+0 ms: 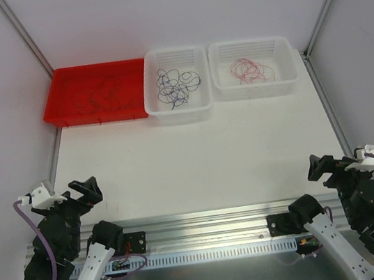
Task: Untangle the cables
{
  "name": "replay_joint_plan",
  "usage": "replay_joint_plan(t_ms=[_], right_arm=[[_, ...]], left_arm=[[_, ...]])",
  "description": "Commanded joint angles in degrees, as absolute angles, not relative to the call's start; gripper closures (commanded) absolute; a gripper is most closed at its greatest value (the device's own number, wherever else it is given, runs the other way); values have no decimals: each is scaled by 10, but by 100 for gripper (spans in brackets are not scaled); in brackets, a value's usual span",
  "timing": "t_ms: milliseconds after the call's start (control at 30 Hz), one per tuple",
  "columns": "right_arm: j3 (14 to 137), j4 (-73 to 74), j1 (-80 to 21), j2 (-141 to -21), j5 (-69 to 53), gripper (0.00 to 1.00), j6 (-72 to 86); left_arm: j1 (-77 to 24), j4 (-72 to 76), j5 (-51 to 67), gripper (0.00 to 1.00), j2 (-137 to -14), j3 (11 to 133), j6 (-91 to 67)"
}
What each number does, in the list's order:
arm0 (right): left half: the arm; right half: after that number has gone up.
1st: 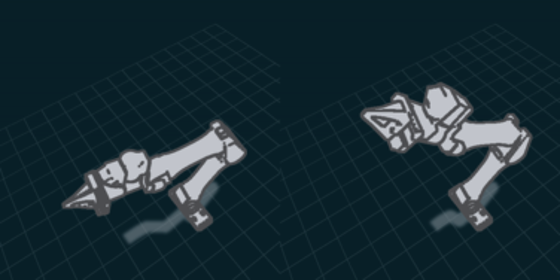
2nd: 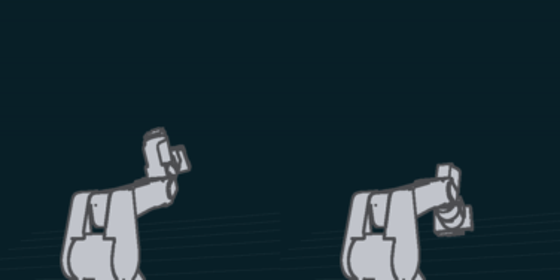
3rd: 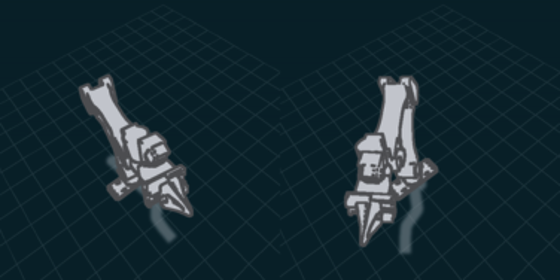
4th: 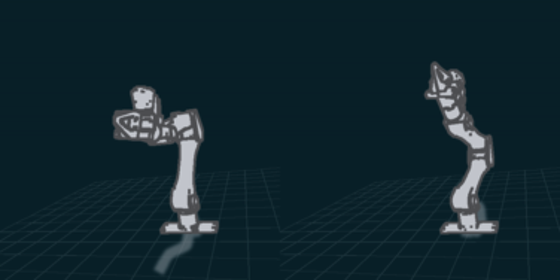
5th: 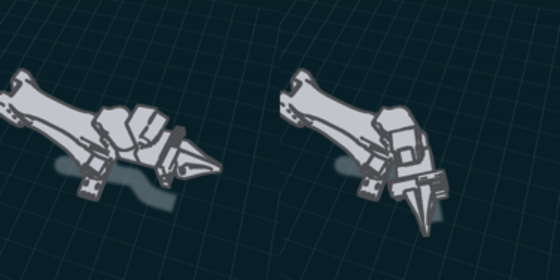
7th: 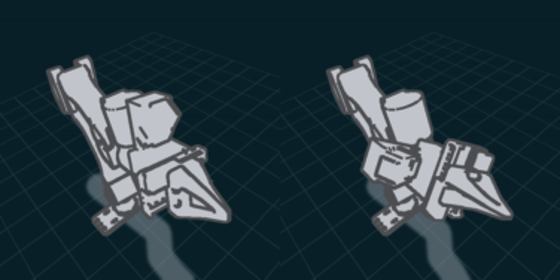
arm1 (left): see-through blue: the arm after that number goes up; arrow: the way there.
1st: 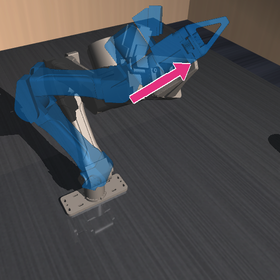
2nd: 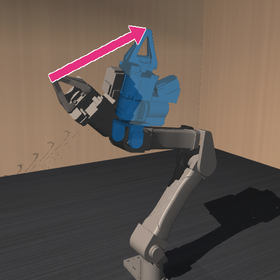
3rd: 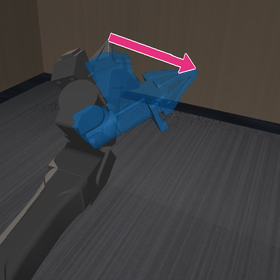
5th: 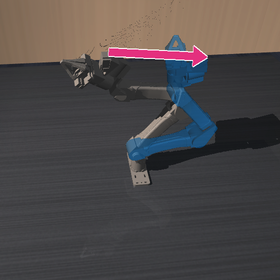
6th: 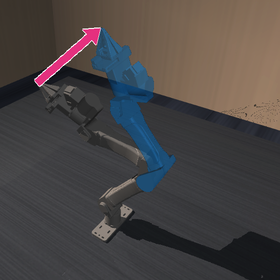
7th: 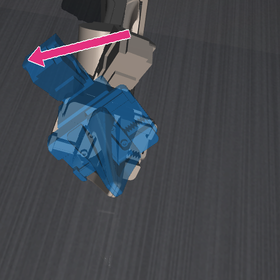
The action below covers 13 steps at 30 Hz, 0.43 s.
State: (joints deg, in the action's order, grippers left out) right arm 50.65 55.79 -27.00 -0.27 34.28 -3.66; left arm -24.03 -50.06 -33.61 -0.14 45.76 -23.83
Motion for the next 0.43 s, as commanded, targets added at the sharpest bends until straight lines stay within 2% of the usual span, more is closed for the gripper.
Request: replay_joint_plan(t_ms=[0, 400], right_arm=[[504, 535, -273, 48, 350, 3, -33], [504, 513, -272, 25, 340, 3, -46]], left_arm=[[-242, -502, -351, 1, 91, 454, -250], [-242, -499, -366, 1, 91, 448, -272]])
